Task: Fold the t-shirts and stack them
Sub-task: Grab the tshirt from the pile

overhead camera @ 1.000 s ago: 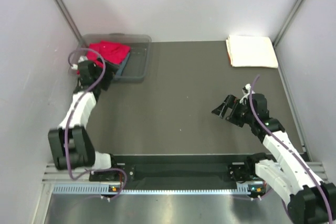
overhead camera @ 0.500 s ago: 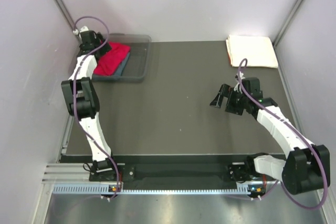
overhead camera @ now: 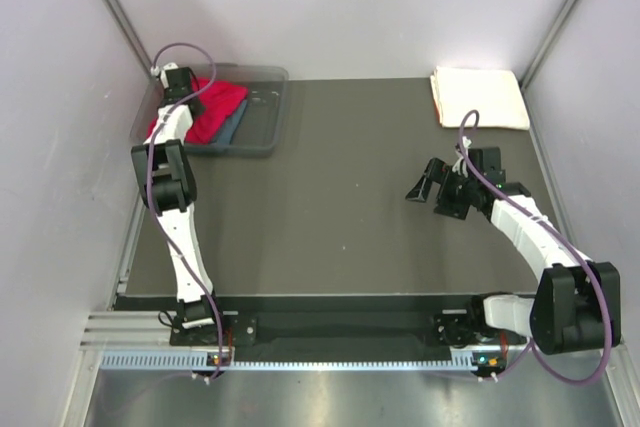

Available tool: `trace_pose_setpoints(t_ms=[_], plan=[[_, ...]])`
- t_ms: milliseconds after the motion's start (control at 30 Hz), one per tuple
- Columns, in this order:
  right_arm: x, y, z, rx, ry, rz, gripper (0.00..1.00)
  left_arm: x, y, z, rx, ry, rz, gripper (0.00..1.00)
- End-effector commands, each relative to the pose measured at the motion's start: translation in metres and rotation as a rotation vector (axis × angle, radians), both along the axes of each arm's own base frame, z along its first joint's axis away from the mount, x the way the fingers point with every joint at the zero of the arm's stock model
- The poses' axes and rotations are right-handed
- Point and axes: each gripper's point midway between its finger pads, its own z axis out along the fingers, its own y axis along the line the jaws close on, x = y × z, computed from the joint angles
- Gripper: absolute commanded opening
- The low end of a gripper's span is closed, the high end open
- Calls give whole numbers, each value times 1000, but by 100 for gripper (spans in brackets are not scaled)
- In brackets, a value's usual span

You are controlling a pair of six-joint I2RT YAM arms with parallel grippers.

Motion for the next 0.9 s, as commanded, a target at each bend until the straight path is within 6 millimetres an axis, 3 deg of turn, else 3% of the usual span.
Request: trace_pose_setpoints(t_ms=[0,133,267,300,333,400,433,533,567,600,633,767,800,833,867], plan=[[17,0,20,15,-78,0,100,16,5,34,29,-65,-10,4],[15,3,21,33,-73,12,100,14,-10,79,-1,-143,-26,0],[19,3,25,24,-84,18,100,3,-33,157,-48,-277,-54,0],[18,1,24,15,-74,24,100,0,-42,173,-61,-303,-69,0],[21,2,28,9,-79,33,100,-7,-56,206,-82,-362,-94,0],[21,0,30,-3,-71,35,100,-15,-75,243,-111,-430,-136,0],[20,-1,33,-13,-67,37,100,-27,-85,278,-117,-489,-162,0],[16,-2,36,-23,-59,48,100,-50,-124,333,-179,-575,-275,0],[15,-2,37,-24,-55,51,100,-68,-133,366,-200,-632,-296,0],[14,-2,38,-29,-56,58,100,-80,-155,377,-243,-642,-368,0],[13,-1,40,-32,-51,68,100,-100,-167,401,-271,-681,-410,0],[10,0,50,-65,-79,107,100,-161,-237,424,-353,-659,-582,0],[9,1,53,-68,-87,110,100,-177,-264,427,-373,-648,-644,0],[8,5,58,-67,-103,124,99,-201,-272,435,-383,-646,-663,0],[8,8,61,-62,-110,127,100,-216,-294,427,-411,-617,-709,0]])
